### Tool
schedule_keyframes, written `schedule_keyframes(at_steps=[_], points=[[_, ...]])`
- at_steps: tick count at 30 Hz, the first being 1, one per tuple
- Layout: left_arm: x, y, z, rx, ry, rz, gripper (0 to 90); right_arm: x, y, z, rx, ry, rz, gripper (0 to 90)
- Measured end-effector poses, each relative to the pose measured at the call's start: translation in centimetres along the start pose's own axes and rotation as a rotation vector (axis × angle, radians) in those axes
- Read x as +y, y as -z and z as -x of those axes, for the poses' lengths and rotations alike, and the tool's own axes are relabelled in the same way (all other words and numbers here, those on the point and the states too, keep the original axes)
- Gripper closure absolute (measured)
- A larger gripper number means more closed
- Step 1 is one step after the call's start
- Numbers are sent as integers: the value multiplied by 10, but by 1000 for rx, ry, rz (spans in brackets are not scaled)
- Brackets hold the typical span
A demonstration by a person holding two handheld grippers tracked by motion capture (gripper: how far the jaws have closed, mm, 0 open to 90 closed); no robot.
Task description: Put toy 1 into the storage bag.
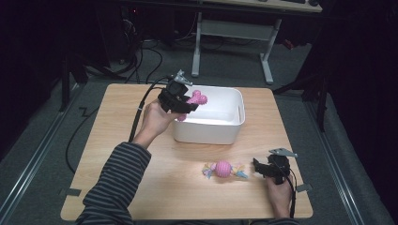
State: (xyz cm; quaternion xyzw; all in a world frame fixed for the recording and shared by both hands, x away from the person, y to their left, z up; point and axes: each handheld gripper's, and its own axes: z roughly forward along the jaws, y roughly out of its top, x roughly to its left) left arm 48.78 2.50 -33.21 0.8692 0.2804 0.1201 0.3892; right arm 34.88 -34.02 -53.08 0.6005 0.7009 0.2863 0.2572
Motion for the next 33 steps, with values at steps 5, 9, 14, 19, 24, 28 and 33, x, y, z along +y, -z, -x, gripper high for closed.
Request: schedule_keyframes(at_steps=[5, 9, 14, 19, 24, 28, 33], points=[[6, -14, -2, 2, 0, -13, 586, 0, 0, 0, -1, 3, 1, 185], [8, -21, -1, 9, -7, -21, 586, 0, 0, 0, -1, 3, 1, 185], [11, -32, 0, 13, -23, -28, 586, 0, 0, -1, 4, 5, 1, 186], [12, -45, 2, 20, -30, -44, 586, 0, 0, -1, 6, 6, 1, 186], [13, -53, 3, 37, -20, -42, 585, 0, 0, -1, 6, 6, 1, 186], [13, -61, 4, 34, -20, -46, 585, 0, 0, -1, 7, 7, 2, 186], [10, -70, 4, 20, -5, -50, 584, 1, -1, -1, 14, 21, 3, 187]])
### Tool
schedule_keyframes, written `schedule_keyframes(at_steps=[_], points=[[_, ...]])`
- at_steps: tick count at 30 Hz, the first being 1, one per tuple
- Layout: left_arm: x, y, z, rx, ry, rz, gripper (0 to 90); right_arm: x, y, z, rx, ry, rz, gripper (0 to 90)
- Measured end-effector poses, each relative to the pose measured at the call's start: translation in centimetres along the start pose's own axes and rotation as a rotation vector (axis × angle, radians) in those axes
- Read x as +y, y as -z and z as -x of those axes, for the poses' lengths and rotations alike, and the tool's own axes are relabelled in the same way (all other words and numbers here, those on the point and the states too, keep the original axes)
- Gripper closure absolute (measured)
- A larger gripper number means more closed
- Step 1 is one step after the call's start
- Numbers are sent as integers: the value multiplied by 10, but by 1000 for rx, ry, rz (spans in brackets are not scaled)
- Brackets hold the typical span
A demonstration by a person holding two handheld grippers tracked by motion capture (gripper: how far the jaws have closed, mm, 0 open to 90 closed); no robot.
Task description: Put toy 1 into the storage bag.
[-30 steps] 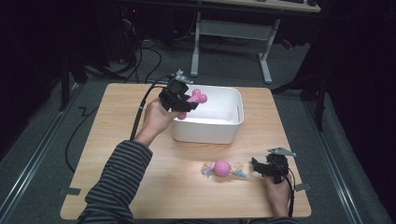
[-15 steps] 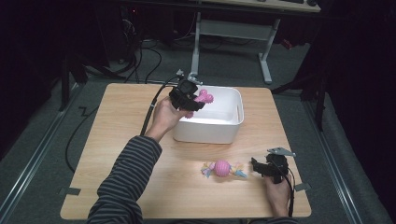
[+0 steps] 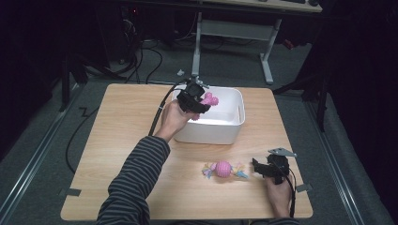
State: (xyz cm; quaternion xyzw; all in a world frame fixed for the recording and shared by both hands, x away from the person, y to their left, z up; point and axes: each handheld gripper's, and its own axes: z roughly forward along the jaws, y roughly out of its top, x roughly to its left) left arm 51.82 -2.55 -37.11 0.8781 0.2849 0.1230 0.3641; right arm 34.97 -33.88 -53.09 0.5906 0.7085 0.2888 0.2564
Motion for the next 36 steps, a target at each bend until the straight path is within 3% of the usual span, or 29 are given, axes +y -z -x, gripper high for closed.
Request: schedule_keyframes(at_steps=[25, 36], points=[[-5, -19, 4, 3, -4, -61, 578, 0, 0, -1, 0, -2, -1, 186], [-8, -24, 4, -7, 13, -89, 574, 0, 0, -1, 0, -1, -1, 186]])
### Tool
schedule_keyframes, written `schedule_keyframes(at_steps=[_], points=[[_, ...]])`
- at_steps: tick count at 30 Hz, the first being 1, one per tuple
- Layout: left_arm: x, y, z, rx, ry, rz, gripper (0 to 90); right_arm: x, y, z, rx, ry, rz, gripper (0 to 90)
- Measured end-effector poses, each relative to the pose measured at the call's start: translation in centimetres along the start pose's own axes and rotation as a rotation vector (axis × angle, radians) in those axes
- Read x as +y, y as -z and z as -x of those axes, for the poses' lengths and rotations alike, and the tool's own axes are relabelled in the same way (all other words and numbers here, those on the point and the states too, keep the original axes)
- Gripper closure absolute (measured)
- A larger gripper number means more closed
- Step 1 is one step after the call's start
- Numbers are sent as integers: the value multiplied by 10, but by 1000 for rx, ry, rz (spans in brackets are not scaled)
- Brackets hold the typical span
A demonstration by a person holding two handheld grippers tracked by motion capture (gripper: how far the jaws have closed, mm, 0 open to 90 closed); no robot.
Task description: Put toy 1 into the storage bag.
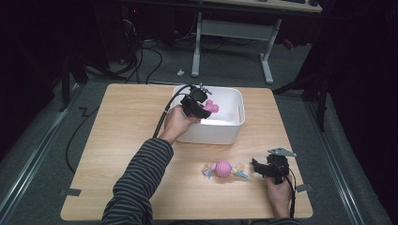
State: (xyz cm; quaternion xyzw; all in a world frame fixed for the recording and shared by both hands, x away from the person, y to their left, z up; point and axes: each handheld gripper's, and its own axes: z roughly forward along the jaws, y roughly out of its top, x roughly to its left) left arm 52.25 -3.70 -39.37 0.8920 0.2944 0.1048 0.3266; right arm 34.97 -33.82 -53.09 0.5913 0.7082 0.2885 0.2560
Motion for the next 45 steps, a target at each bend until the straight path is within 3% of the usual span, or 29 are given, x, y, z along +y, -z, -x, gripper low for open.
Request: schedule_keyframes(at_steps=[10, 17, 25, 32, 40, 45], points=[[1, 8, 2, 3, -5, 24, 467, 0, 0, 0, 1, -1, 0, 186], [-5, 33, 2, 35, -28, 87, 432, 0, 0, 0, 1, -1, 0, 186], [-25, 70, -8, 61, 14, 174, 432, 0, 0, 0, 1, -1, 0, 186], [-43, 92, -12, 94, 26, 209, 429, 0, 0, 0, 1, -1, 0, 186], [-59, 108, -11, 118, 10, 213, 422, 0, 0, 0, 0, -1, 0, 186], [-73, 118, -13, 122, 30, 231, 421, 0, 0, 0, 0, -1, 0, 186]])
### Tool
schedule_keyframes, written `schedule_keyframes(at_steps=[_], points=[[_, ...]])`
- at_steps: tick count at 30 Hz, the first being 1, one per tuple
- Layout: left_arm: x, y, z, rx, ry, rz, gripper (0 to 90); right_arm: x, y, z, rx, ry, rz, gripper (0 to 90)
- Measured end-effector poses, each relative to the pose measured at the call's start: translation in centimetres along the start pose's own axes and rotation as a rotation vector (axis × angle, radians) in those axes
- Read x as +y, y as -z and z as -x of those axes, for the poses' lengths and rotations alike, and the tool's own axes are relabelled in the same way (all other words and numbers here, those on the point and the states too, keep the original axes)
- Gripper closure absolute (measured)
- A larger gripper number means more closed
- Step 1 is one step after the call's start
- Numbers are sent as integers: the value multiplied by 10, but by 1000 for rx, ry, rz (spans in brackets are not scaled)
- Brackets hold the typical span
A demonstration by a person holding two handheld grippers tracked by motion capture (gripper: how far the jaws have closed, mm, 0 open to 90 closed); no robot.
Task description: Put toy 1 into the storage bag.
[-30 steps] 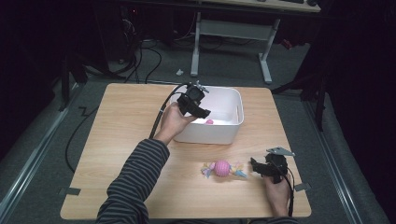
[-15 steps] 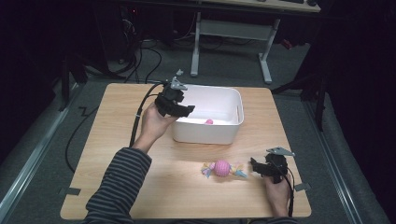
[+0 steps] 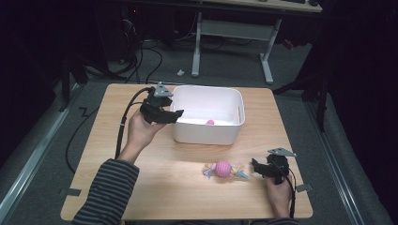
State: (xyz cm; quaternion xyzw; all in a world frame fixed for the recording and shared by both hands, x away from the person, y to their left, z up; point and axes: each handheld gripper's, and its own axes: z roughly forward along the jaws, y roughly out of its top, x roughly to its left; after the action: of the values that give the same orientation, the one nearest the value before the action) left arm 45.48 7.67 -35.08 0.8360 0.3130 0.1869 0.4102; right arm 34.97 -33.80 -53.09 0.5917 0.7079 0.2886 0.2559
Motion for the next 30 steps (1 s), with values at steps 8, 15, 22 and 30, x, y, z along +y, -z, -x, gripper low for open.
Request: schedule_keyframes(at_steps=[8, 15, 22, 30], points=[[-17, 17, -3, 32, 24, 24, 418, 0, 0, 0, 0, -1, 0, 186], [-37, 32, -7, 45, 45, 37, 413, 0, 0, 0, 0, 0, 0, 186], [-51, 42, -13, 37, 111, 67, 408, 0, 0, 0, 0, 0, 0, 186], [-72, 41, -17, 35, 141, 48, 404, 0, 0, 0, 3, 2, 0, 187]])
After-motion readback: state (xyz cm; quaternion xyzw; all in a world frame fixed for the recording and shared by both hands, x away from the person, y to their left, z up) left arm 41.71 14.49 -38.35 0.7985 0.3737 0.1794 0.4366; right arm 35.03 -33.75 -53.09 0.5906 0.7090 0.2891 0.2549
